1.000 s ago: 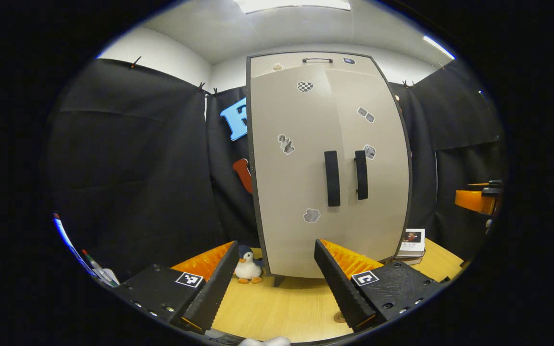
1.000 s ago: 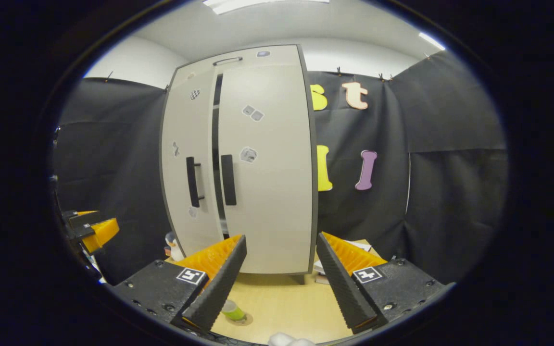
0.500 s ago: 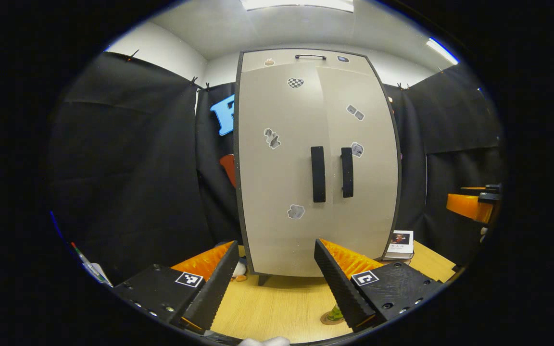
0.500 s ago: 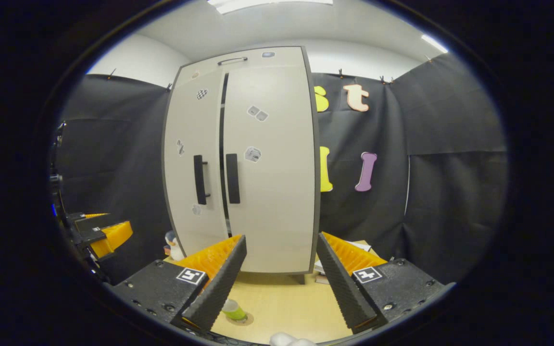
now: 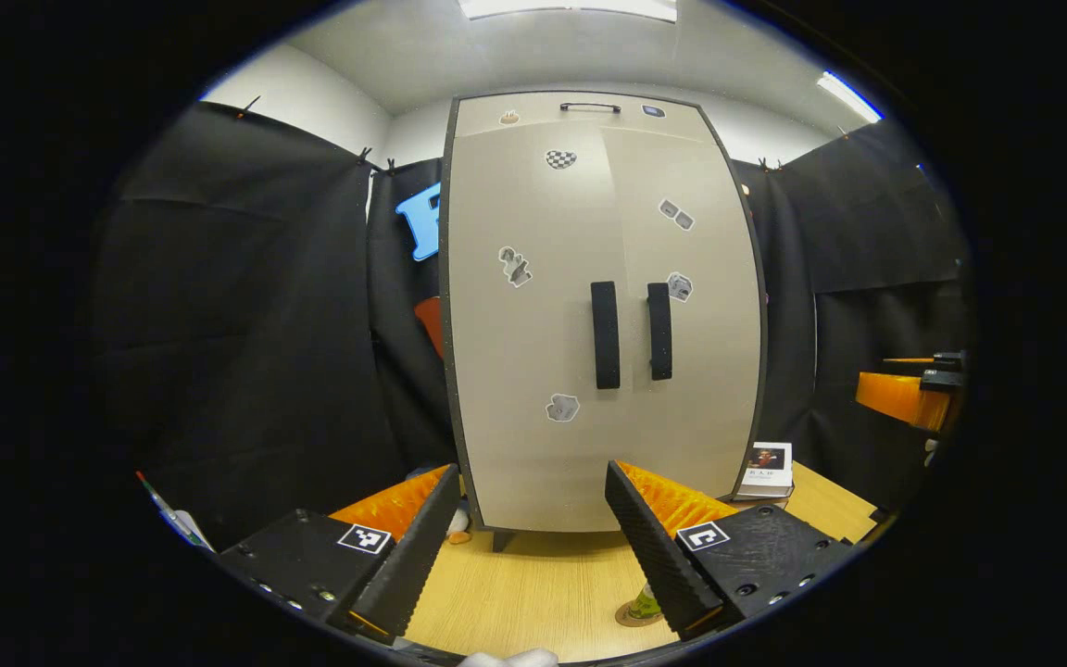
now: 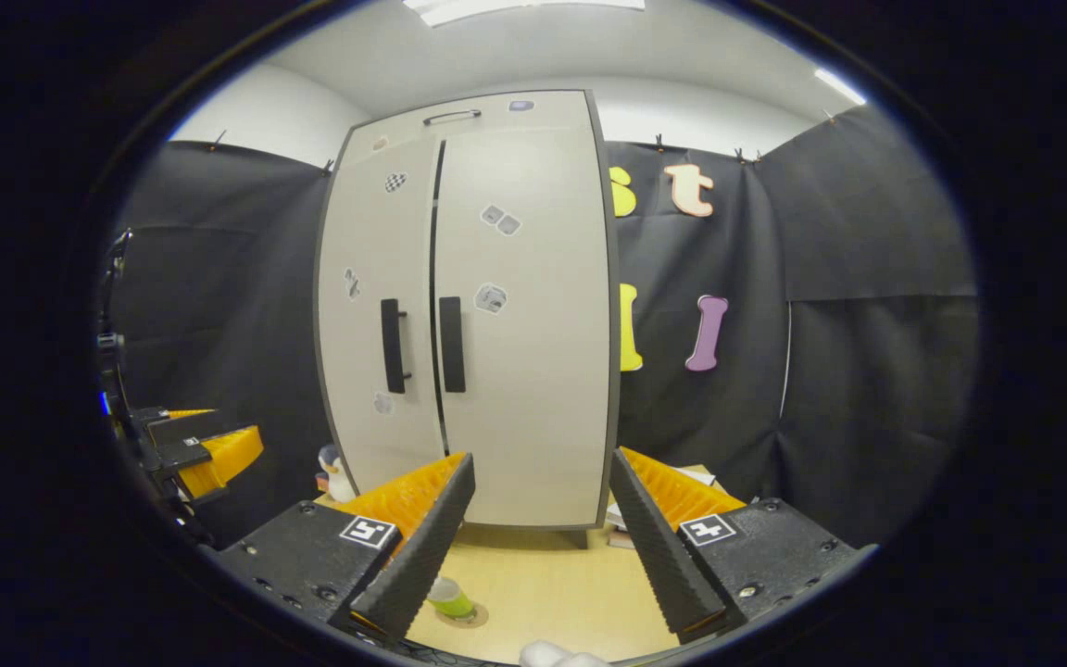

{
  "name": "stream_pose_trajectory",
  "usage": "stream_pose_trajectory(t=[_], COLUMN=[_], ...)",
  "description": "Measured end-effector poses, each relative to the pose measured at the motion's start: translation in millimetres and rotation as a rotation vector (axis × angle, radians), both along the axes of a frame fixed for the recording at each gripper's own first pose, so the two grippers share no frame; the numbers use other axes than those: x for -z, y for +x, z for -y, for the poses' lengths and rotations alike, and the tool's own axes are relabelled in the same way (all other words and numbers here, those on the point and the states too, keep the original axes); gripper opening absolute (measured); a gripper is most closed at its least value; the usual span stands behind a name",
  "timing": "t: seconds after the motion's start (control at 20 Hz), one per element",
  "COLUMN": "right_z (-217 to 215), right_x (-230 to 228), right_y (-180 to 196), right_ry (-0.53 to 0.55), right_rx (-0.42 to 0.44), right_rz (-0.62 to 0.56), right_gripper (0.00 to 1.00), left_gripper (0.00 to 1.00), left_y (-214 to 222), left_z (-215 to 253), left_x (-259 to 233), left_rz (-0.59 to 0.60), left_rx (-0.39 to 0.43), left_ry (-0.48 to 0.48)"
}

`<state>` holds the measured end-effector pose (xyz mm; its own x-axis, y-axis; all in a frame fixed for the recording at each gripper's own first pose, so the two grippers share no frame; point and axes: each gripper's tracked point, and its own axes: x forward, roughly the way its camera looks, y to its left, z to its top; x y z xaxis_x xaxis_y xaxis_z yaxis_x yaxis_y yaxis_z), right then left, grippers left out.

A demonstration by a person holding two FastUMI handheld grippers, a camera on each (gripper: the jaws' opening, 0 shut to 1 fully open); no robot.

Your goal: Grasp the bottle in the cabinet with the left hand and place it on the coaster, then close the right door with the right hand and the left door with the left hand.

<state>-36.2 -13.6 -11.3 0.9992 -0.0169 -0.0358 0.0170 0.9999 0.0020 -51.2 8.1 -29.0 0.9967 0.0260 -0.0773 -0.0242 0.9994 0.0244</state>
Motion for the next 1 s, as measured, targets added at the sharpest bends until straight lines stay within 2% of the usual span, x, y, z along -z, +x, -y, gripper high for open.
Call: stream_pose_trajectory(t=[1.0], right_z=[3], right_x=[-1], right_y=[14], right_ry=[0.007], right_rx=[0.001], right_rz=[0.001], right_gripper=[0.94], left_gripper=[0.96], left_y=[16], left_z=[9], left_x=[3], left_rz=[-0.005], left_rx=[0.018], left_ry=[0.015])
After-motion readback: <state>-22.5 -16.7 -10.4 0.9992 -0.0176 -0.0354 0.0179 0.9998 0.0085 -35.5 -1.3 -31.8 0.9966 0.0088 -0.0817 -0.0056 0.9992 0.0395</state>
